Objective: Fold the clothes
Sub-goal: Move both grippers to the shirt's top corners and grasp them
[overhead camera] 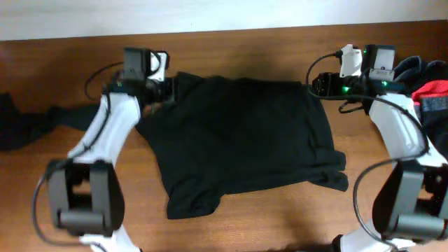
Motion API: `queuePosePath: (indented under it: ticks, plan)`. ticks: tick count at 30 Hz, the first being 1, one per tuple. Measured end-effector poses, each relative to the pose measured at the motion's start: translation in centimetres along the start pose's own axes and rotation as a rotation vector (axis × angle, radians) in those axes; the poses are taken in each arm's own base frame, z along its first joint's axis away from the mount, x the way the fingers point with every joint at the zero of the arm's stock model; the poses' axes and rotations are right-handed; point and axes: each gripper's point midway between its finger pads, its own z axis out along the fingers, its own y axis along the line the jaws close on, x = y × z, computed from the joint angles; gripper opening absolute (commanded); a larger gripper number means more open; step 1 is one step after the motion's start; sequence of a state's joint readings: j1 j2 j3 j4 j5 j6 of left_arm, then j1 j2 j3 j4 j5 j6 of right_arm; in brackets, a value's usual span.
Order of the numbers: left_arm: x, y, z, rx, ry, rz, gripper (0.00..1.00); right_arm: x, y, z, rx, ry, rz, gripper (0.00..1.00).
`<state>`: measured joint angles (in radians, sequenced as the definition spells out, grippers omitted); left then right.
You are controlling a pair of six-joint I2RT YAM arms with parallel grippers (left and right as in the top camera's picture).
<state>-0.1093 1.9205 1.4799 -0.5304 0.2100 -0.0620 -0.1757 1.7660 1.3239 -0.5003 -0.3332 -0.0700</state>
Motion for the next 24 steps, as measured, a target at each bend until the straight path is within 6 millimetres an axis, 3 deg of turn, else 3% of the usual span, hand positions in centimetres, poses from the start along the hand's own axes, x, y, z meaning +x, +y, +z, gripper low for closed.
queuePosePath:
  ticks: [3, 7, 10, 17, 24]
  plan:
    - [-1.6, 1.0, 1.6, 0.034, 0.041, -0.010, 0.70, -1.0, -0.6, 1.2, 0.005, 0.000, -0.032, 0.75]
    - [-4.3, 0.8, 3.3, 0.071, 0.030, 0.021, 0.70, -2.5, -1.0, 2.4, 0.008, -0.016, -0.073, 0.75]
    - [-5.1, 0.6, 4.2, 0.079, 0.011, 0.039, 0.70, -2.7, -1.2, 3.8, 0.006, -0.020, -0.099, 0.75]
    - [-4.6, 1.1, 6.1, 0.081, 0.020, 0.040, 0.70, -2.2, -0.6, 7.0, -0.010, -0.017, -0.153, 0.74]
    - [-2.5, 1.9, 9.5, 0.080, 0.069, 0.034, 0.70, -2.6, -0.2, 7.3, -0.011, -0.033, -0.199, 0.74]
